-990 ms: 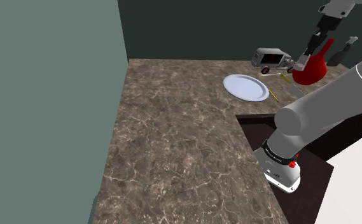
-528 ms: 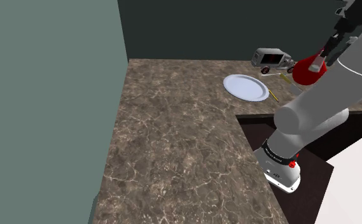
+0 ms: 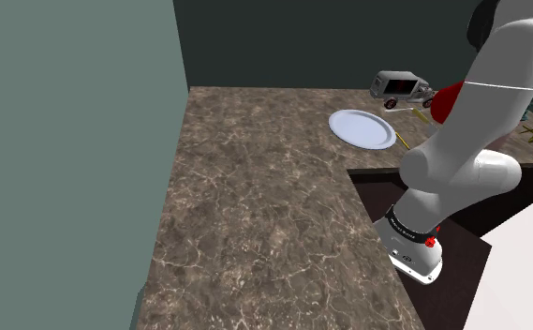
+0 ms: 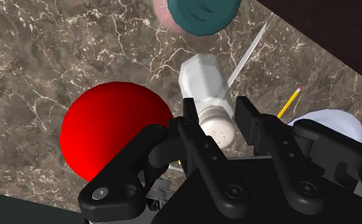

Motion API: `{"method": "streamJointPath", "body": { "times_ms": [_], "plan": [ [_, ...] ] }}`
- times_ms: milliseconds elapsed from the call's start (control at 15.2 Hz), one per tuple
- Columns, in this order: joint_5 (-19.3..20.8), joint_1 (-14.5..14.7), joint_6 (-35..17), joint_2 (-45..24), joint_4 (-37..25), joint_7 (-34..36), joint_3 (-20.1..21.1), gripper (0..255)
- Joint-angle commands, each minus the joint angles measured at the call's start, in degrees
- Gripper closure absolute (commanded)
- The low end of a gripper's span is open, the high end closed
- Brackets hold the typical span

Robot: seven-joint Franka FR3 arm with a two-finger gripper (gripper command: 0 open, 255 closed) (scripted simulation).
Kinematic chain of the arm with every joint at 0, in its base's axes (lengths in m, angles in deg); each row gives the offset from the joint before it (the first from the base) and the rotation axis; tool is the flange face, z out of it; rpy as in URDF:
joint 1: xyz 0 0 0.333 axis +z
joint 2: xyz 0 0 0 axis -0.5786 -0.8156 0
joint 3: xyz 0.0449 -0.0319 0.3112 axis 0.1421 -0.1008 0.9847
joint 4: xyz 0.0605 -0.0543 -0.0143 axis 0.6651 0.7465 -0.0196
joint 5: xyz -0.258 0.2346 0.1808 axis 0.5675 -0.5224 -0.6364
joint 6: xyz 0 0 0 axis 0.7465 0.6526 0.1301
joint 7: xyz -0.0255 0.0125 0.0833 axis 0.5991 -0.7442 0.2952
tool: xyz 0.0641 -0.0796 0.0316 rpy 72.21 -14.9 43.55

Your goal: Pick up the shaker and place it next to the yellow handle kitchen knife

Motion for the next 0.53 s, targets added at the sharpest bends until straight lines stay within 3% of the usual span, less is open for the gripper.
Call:
{"method": "streamJointPath", "body": {
  "times_ms": [0, 462],
  "plan": [
    [-1.9, -3.0, 1.0, -2.7, -2.9, -2.2, 0.5, 255],
    [-1.9, -1.7, -4.5, -2.4, 3.1, -2.4, 0.6, 255]
  ]
}}
